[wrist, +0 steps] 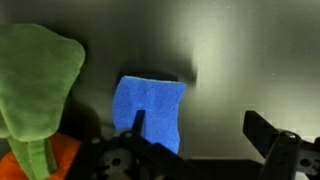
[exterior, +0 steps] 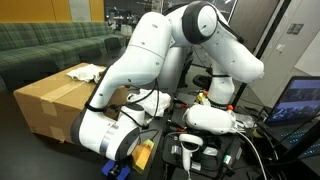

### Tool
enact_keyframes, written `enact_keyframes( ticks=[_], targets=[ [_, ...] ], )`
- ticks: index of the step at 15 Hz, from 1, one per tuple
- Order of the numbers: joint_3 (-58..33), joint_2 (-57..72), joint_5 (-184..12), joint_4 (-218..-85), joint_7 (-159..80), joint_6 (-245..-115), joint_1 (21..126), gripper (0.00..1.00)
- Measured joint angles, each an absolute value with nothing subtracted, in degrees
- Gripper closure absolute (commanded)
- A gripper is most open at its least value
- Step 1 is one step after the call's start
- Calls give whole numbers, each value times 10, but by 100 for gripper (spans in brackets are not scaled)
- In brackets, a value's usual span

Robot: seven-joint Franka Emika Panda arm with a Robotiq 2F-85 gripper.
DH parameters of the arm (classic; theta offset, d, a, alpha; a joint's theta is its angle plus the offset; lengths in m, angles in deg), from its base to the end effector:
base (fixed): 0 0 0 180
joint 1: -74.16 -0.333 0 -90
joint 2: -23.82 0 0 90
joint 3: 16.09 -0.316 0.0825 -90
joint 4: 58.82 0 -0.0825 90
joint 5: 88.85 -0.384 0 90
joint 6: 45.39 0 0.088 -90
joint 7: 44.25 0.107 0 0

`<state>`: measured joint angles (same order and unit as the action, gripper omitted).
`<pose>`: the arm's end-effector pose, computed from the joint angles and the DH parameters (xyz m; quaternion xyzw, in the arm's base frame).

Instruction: Swap the things on the box with the things on the table

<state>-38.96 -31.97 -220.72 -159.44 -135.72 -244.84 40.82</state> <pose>0.3398 0.3731 0.0324 -0.9937 -0.0088 -0.0482 0.1004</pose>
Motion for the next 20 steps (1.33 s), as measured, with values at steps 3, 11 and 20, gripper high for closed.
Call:
enact_keyframes(
  ticks=[3,11,20],
  targets=[
    [-384,-332,-2207,-1586,-1357,-2449,408,0],
    [-381,-356,-2205,-1565,-1357,-2450,408,0],
    [-378,-367,-2168,-1563,-1329,-2451,410,0]
  ],
)
